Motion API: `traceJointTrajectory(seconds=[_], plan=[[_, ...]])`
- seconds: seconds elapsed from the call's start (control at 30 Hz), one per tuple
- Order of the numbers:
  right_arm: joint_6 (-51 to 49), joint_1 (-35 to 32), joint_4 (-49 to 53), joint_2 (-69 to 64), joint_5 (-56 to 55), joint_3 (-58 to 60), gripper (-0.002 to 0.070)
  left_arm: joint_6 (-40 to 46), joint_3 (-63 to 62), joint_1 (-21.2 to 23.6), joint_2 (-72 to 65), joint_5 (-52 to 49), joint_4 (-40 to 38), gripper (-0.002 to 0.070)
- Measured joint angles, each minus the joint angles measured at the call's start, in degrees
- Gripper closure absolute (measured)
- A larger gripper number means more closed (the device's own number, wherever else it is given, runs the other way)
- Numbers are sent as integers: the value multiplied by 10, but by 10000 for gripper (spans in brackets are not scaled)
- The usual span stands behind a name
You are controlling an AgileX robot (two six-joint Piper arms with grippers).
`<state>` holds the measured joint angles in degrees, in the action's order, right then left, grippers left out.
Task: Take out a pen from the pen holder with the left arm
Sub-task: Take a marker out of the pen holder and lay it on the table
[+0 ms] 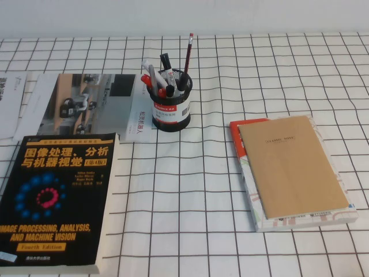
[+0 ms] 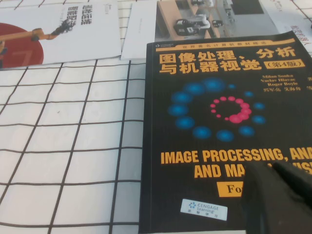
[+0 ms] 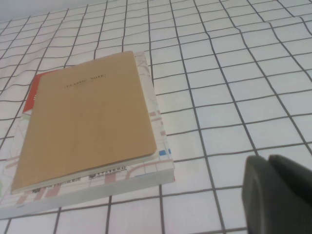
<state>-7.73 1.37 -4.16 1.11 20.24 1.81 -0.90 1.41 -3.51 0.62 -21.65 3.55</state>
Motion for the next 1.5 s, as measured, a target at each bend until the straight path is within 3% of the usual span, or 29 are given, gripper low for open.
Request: traceJointTrajectory(seconds=[1.23, 1.4, 1.5], plan=[[0, 0, 0, 0, 0, 0, 693, 0, 0, 0, 0, 0, -4, 678], [0, 0, 0, 0, 0, 0, 693, -6, 0, 0, 0, 18, -69, 678], [0, 0, 0, 0, 0, 0, 692, -37, 0, 0, 0, 70, -195, 678]])
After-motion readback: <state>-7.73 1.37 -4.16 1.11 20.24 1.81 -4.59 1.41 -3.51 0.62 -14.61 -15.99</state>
